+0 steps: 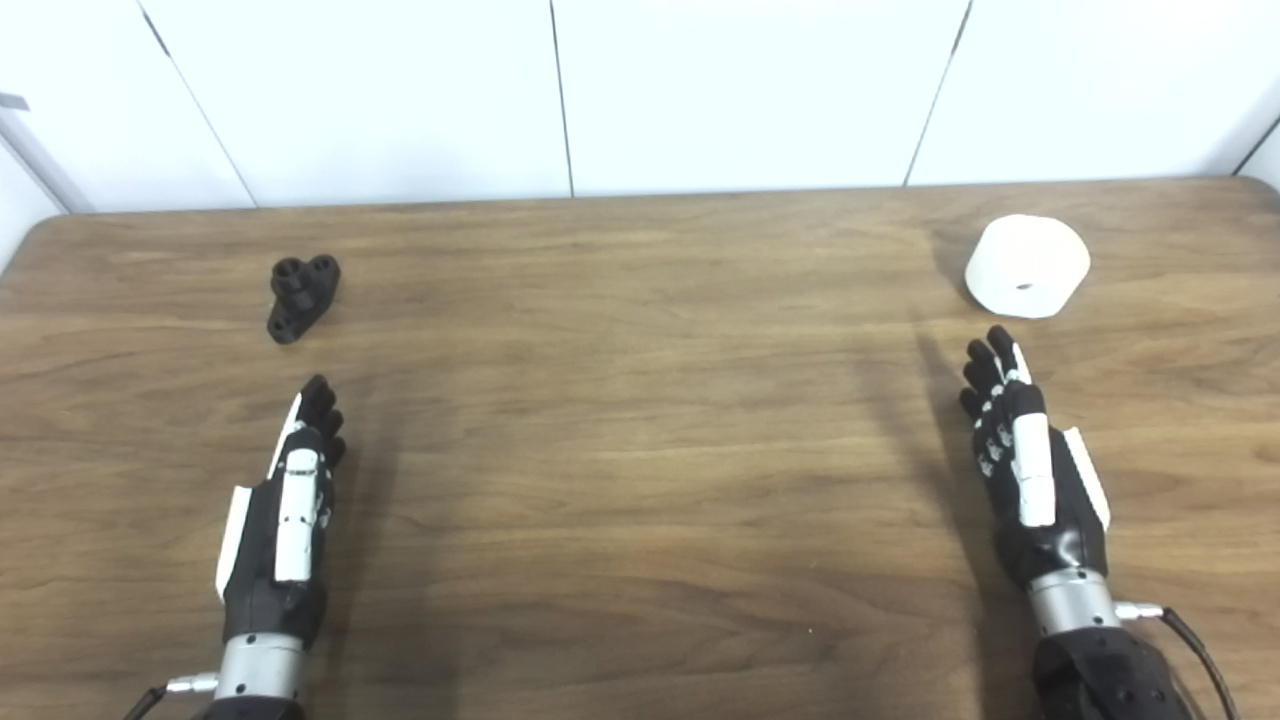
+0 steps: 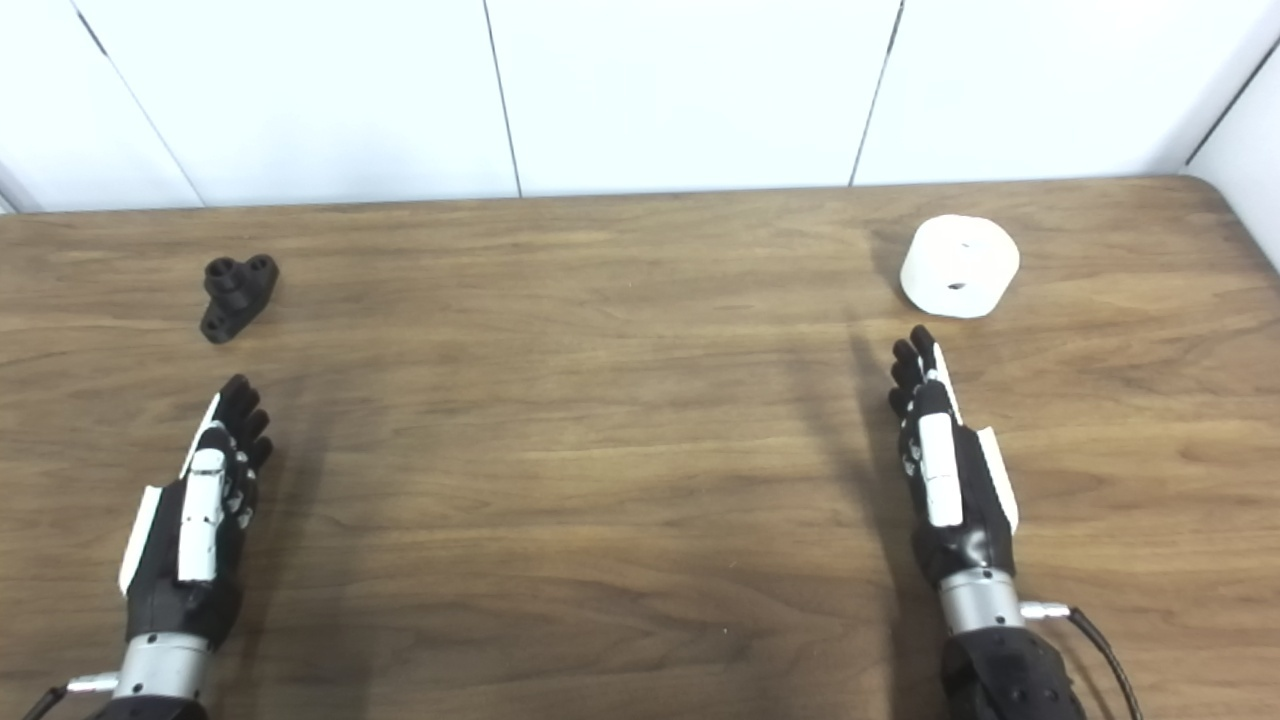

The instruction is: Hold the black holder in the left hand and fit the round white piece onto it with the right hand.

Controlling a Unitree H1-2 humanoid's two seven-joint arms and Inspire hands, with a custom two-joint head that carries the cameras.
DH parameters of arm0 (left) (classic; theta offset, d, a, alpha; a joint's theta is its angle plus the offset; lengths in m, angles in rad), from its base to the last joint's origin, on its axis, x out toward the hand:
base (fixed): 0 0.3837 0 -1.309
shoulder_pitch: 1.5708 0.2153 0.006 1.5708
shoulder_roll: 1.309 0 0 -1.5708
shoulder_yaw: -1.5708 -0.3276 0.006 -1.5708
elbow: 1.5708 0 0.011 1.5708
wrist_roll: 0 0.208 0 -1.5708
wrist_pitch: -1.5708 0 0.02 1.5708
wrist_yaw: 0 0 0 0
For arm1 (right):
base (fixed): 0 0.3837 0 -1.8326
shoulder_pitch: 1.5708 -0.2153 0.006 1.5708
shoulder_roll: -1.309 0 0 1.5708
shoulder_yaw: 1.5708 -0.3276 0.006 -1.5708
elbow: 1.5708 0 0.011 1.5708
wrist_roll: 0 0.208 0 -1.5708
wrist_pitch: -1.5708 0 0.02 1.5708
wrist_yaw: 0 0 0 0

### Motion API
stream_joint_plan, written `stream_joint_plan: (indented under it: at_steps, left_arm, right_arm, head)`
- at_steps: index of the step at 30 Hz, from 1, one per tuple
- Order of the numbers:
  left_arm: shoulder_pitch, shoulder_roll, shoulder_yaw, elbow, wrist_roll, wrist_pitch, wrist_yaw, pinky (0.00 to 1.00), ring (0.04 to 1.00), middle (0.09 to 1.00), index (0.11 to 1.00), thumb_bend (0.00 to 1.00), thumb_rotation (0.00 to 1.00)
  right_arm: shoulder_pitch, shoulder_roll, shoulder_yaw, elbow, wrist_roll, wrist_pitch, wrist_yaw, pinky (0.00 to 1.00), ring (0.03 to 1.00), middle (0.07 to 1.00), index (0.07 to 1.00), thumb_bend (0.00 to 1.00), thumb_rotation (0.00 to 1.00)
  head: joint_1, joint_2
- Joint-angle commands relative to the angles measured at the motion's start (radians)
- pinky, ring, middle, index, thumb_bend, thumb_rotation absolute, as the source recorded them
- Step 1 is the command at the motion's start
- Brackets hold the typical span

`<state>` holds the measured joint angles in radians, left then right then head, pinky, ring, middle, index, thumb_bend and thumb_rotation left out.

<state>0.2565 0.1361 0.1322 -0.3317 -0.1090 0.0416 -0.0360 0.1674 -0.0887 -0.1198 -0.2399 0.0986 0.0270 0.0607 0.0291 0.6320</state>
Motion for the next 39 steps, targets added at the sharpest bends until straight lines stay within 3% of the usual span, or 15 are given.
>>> stream_joint_plan:
  at_steps: [1,9,15,19,26,35,39]
  left_arm:
    - [0.007,-0.008,0.001,-0.027,0.004,-0.018,0.004,1.00,1.000,1.000,1.000,0.35,1.00]
    - [0.012,-0.011,0.004,-0.032,-0.002,-0.023,0.006,1.00,1.000,1.000,1.000,0.30,1.00]
    - [0.014,-0.008,0.002,-0.033,-0.002,-0.021,0.003,1.00,1.000,1.000,1.000,0.34,1.00]
    - [0.021,-0.012,-0.007,-0.049,0.012,-0.012,0.004,1.00,1.000,1.000,1.000,0.33,1.00]
    - [0.032,-0.012,-0.037,-0.040,0.033,-0.042,-0.006,1.00,1.000,1.000,1.000,0.45,1.00]
    - [0.022,-0.029,-0.058,0.033,0.061,-0.138,0.008,1.00,1.000,1.000,1.000,0.43,1.00]
    - [0.026,-0.035,-0.073,0.040,0.080,-0.138,0.018,1.00,1.000,1.000,1.000,0.44,0.99]
  right_arm:
    - [0.036,-0.002,0.003,-0.016,0.004,-0.023,0.003,1.00,0.989,0.985,1.000,0.56,1.00]
    - [0.040,0.004,0.007,-0.032,-0.008,-0.006,-0.006,1.00,0.984,0.982,0.998,0.56,1.00]
    - [0.038,-0.002,0.011,-0.016,-0.014,-0.021,-0.001,1.00,0.978,0.983,1.000,0.56,1.00]
    - [0.041,-0.004,0.004,-0.022,0.007,-0.018,0.004,1.00,0.978,0.978,0.998,0.56,1.00]
    - [0.043,-0.030,0.001,-0.003,0.008,-0.041,0.025,1.00,0.999,1.000,1.000,0.52,1.00]
    - [0.038,-0.039,-0.008,0.021,0.017,-0.049,0.040,1.00,1.000,1.000,1.000,0.53,1.00]
    - [0.034,-0.045,-0.011,0.028,0.040,-0.066,0.054,1.00,1.000,1.000,1.000,0.53,1.00]
  head:
    - [-0.001,0.001]
    - [-0.002,0.003]
    - [0.001,0.001]
    - [0.087,-0.012]
    - [0.191,-0.063]
    - [0.273,-0.120]
    - [0.303,-0.132]
